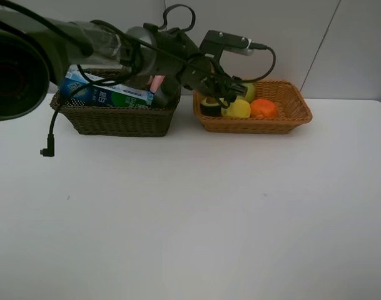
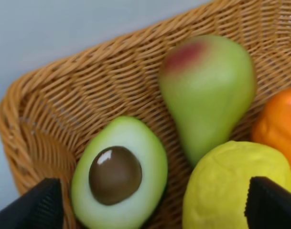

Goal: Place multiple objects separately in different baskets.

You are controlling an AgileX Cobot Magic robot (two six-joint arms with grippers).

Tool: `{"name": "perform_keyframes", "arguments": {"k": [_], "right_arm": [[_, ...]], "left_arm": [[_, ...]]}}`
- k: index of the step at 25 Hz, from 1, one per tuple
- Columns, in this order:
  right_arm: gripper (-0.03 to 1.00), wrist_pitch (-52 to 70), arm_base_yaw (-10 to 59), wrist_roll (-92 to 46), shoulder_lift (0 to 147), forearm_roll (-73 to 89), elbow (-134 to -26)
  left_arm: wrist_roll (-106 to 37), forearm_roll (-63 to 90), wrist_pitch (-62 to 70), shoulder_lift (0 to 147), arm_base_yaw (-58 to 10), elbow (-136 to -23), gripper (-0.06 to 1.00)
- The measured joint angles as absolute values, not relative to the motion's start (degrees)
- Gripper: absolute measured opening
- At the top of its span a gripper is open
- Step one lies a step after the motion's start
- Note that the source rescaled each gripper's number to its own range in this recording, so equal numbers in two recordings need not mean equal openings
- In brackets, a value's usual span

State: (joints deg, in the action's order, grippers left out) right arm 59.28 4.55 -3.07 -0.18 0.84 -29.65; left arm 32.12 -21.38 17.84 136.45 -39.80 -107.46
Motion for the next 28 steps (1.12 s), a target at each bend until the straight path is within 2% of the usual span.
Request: {"name": "perform_keyframes", "arguments": {"k": [12, 28], "right_arm": [[1.0, 59.28, 4.55, -3.07, -0.18, 0.84, -29.65], [1.0, 59.28, 4.55, -3.07, -0.18, 0.84, -29.65]], "left_arm": [[28.38, -21.06, 26.25, 127.01, -43.42, -107.46, 1.0], [23.54, -20.45, 53.16, 112.81, -50.72, -107.46, 1.0]]}}
